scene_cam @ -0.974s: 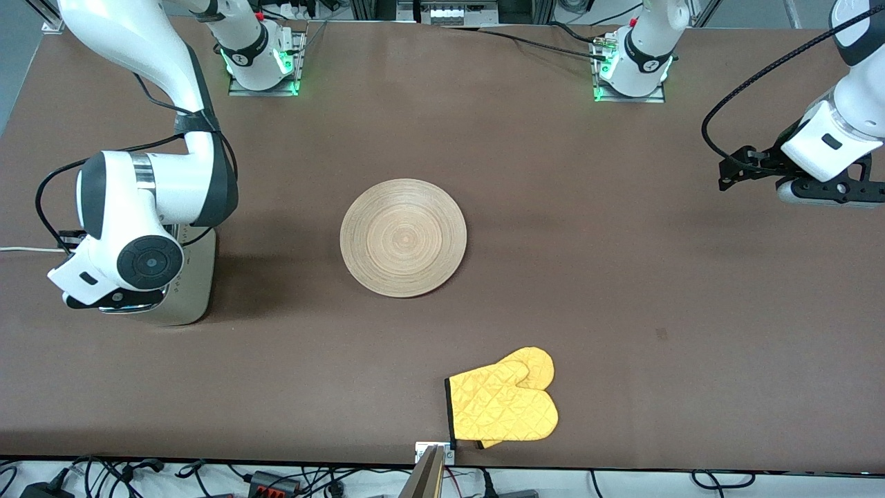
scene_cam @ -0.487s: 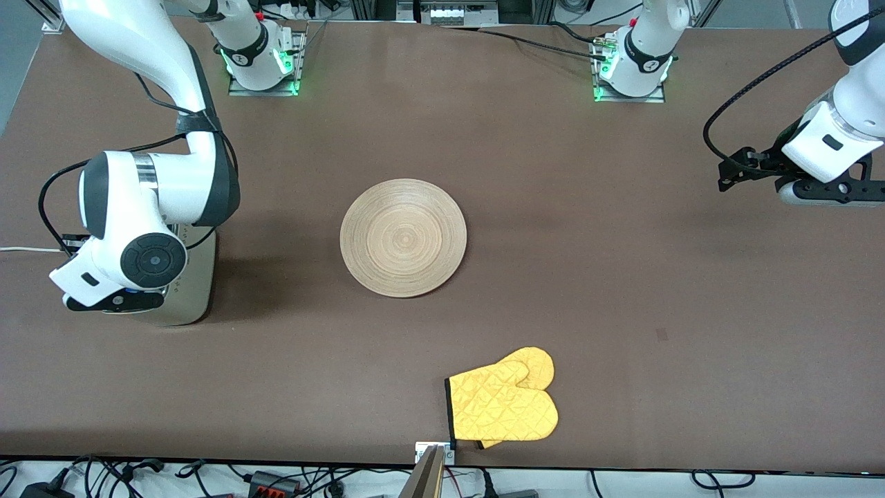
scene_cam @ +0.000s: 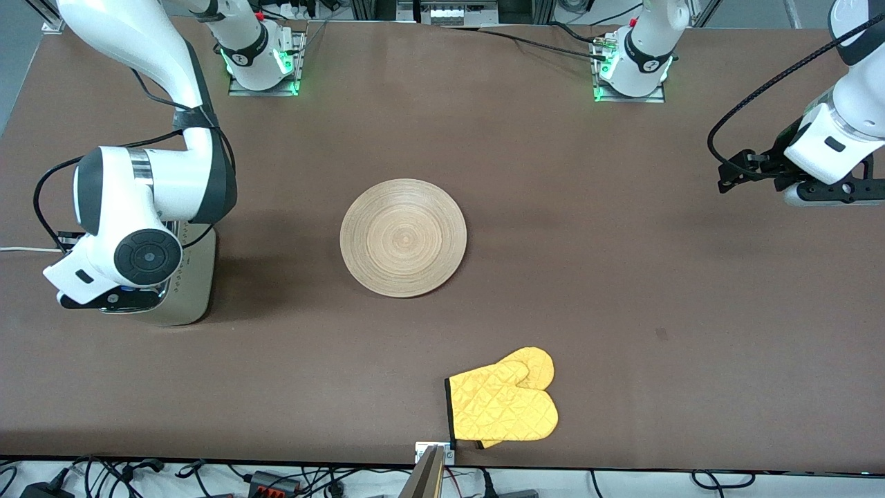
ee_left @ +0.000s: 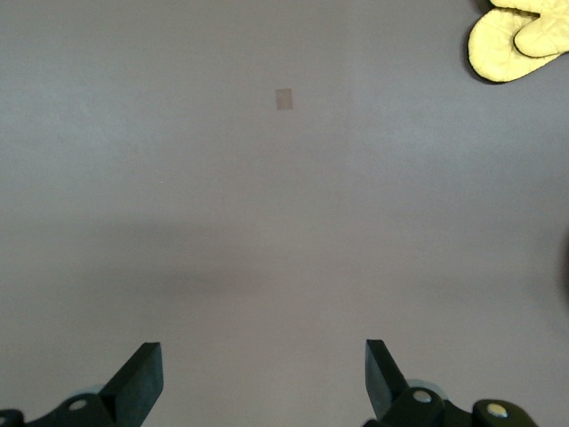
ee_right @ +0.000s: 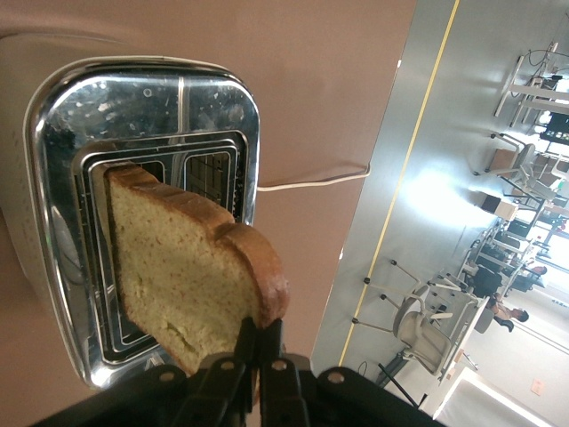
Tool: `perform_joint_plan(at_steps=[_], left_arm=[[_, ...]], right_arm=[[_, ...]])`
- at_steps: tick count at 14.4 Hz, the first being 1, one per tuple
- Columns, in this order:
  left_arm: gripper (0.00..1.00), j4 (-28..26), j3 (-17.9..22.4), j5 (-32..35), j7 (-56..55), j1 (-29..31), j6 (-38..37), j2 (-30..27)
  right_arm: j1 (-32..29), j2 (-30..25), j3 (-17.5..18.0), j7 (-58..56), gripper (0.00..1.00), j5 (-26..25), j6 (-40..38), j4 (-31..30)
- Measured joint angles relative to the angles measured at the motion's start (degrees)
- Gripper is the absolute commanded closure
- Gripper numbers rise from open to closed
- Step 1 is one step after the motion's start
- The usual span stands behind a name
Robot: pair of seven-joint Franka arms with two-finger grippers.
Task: Move plate and put bread in toaster
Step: 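Lower the bread into the toaster slot with the right gripper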
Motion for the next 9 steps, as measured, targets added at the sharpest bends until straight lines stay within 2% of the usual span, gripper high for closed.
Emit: perform_joint_plan(at_steps=[2,3,4,5,8,9], left_arm=[[0.0,0.0,0.01,0.0,0.0,0.0,0.0,-0.01],[0.0,0.0,0.06,0.0,0.0,0.01,0.0,-0.03],[0.0,0.01,0.09,0.0,0.0,0.03,0.0,-0.06],[0.0,0.01,0.1,0.0,0.0,0.03,0.0,-0.09],[0.0,0.01,0.09,0.0,-0.07,0.03,0.0,-0.13],[0.0,0.01,0.09,0.0,-0.1,0.03,0.0,-0.13]], right_arm=[[0.0,0.18,0.01,0.48,1.0,0.42,0.03,-0.81],[-0.02,0.27,0.01,0.75,0.96,0.98,0.06,-1.23],[-0.05,0.4,0.01,0.88,0.76,1.45,0.09,-1.56],[-0.09,0.55,0.01,0.94,0.01,1.61,0.11,-1.85],[-0.06,0.75,0.03,0.98,0.0,2.07,0.88,-2.12],[-0.07,0.62,0.0,1.01,0.0,3.59,1.62,-2.04]])
